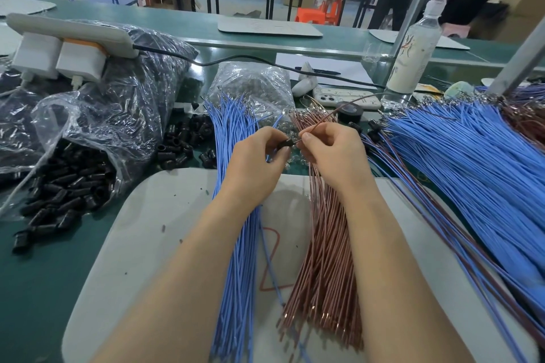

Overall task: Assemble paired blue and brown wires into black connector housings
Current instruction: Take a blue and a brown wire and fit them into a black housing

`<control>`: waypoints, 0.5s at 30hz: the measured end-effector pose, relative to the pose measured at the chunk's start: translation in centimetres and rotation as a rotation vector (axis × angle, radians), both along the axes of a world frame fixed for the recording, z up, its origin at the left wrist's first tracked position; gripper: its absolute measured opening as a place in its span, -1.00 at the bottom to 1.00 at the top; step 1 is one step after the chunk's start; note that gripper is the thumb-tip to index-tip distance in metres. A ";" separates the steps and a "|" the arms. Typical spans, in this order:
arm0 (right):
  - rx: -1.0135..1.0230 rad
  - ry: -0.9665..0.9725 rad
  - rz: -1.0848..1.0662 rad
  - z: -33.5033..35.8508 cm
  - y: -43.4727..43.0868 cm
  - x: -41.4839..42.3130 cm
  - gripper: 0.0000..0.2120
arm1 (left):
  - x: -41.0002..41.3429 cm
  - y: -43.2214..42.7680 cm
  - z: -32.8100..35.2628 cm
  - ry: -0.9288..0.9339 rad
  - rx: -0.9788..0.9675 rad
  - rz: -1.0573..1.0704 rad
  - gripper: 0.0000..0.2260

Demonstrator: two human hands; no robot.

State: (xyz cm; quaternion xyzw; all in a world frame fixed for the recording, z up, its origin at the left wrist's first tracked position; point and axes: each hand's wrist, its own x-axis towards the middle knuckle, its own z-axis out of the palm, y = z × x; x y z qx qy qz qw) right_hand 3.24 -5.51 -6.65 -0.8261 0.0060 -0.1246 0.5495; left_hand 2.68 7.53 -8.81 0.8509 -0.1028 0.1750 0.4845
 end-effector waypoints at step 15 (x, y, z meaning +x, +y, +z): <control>0.421 -0.038 -0.038 0.7 0.2 -0.1 -0.84 | -0.2 0.3 1.1 0.408 -0.661 -0.237 -0.93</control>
